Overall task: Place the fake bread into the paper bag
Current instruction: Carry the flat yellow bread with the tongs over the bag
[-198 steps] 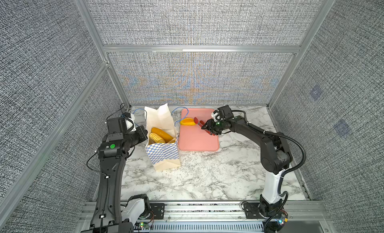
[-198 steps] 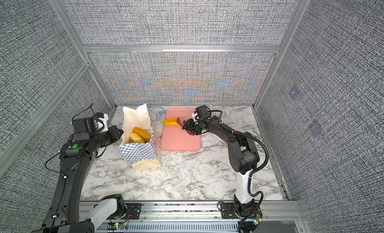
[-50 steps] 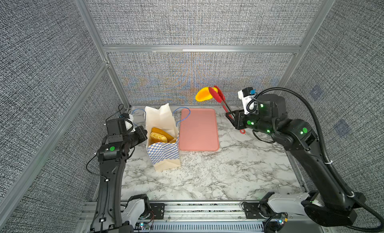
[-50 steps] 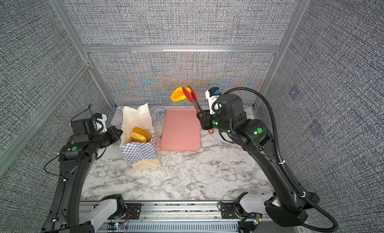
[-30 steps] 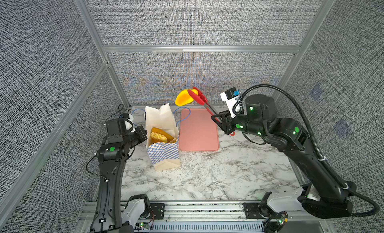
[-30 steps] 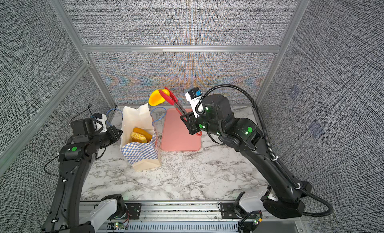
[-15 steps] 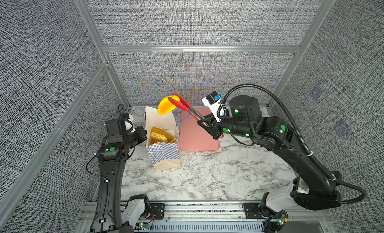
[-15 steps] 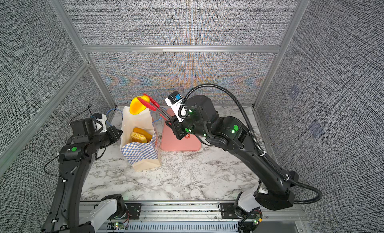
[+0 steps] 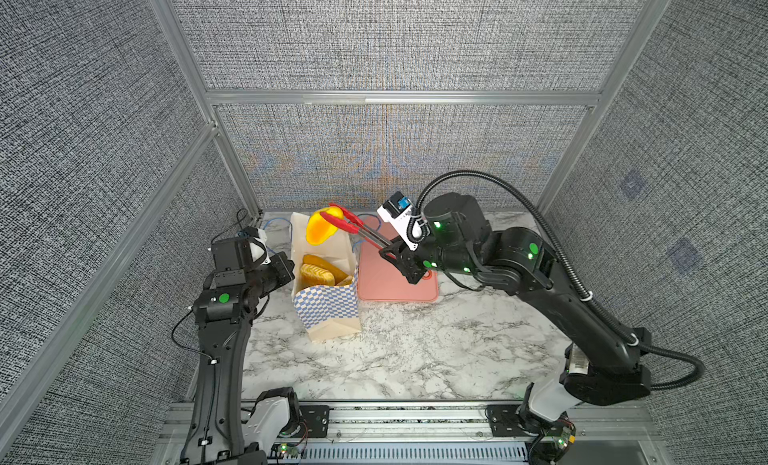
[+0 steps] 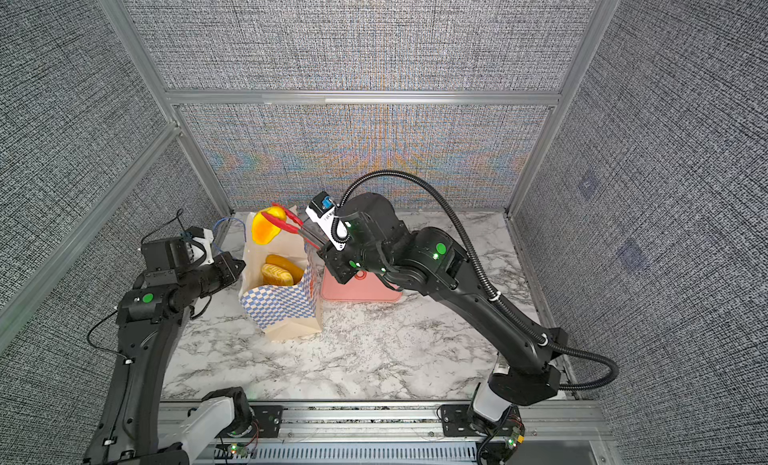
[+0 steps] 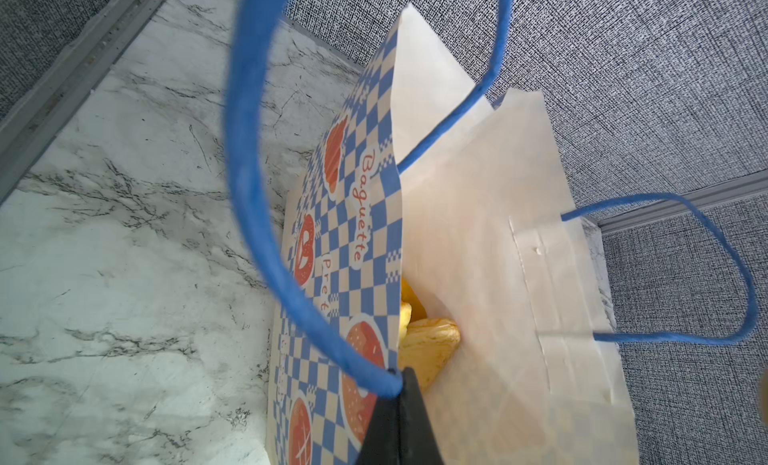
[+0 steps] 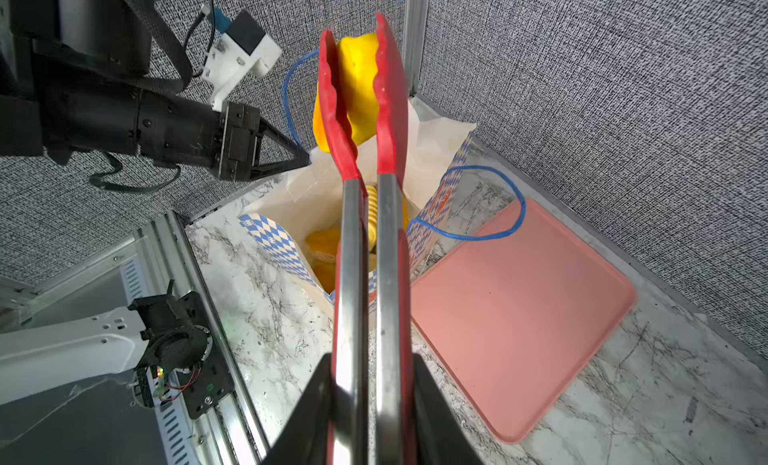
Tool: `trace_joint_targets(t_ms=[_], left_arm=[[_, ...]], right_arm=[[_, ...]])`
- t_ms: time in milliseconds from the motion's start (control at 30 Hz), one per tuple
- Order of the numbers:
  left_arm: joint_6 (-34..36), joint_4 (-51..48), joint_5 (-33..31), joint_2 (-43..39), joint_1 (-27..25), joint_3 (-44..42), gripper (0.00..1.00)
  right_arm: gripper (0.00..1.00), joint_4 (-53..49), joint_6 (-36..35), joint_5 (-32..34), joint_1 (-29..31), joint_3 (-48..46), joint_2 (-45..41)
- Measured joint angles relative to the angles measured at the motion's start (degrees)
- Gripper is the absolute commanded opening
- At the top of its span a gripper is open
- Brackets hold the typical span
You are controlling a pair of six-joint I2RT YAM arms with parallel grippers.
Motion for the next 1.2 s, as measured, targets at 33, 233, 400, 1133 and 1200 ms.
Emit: trace_joint_targets(t_ms=[33, 233, 400, 1133, 1200], left_arm=[[0.00, -0.02, 0.00, 0.02, 0.00, 0.00, 0.00], [0.00, -0.02, 0.00, 0.02, 0.00, 0.00, 0.00], [0.00, 0.00, 0.00, 0.07, 0.00, 0.00, 0.00], [0.17, -0.02, 0.00, 0.11, 0.00, 0.00, 0.00], [0.17, -0.02, 0.00, 0.11, 0.00, 0.00, 0.00]], right_arm=[[0.29, -0.26, -0.09, 0.15, 0.24, 0.28, 0.44], [0.29, -1.88, -1.11, 1.57, 1.03, 1.88, 2.78], [0.29, -3.41, -1.88, 3.13, 1.75, 2.58, 4.85], [0.32, -6.49, -3.28, 5.68, 3.96, 2.73, 11.65], [0.33, -6.49, -3.28, 5.66, 3.98, 2.73, 11.98]])
